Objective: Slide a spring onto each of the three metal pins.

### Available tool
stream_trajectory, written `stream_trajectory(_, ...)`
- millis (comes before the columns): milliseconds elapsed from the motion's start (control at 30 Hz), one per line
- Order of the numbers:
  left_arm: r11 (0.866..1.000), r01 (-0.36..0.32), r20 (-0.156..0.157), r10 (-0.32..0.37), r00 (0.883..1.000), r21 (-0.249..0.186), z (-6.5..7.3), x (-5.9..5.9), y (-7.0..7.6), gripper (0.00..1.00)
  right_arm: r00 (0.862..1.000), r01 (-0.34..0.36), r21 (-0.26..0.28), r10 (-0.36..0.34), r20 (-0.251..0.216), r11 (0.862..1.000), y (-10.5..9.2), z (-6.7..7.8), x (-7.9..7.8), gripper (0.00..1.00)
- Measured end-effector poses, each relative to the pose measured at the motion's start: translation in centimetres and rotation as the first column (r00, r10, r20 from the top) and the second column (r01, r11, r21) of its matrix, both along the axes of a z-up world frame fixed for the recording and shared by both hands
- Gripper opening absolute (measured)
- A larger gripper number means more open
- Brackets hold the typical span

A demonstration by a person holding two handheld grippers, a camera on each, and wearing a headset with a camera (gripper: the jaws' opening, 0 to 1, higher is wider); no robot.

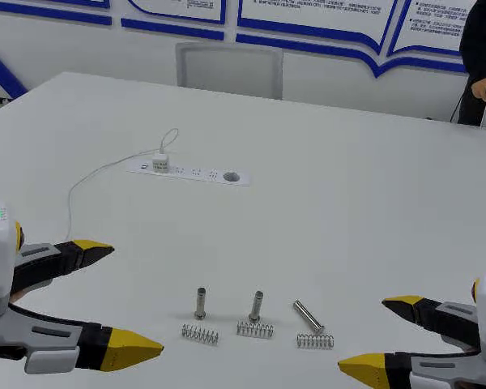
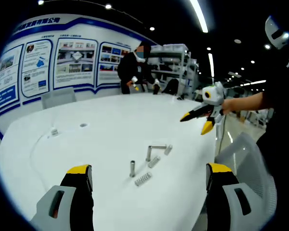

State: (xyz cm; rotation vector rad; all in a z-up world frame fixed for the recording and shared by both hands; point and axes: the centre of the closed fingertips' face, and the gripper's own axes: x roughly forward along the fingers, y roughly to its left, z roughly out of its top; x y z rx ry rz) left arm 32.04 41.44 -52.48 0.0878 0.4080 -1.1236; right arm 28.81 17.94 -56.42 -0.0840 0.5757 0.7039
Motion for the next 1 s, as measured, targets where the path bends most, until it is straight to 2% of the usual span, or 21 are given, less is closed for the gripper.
stream_trajectory(567,1.000,-0.017,-0.023,0.017,1.000,0.012,-1.4,0.0,0.4,1.00,1.000,0.016,0.014,-0.016,-0.022,1.000,0.2,-1.0,0.4,0.72)
stream_trajectory(1000,0.999,-0.024,-0.060,0.025,0.998,0.026,-3.1,-0.5,0.7,1.00,0.999,0.026,0.009,-0.026,-0.040,1.000,0.4,-1.6,1.1,0.69)
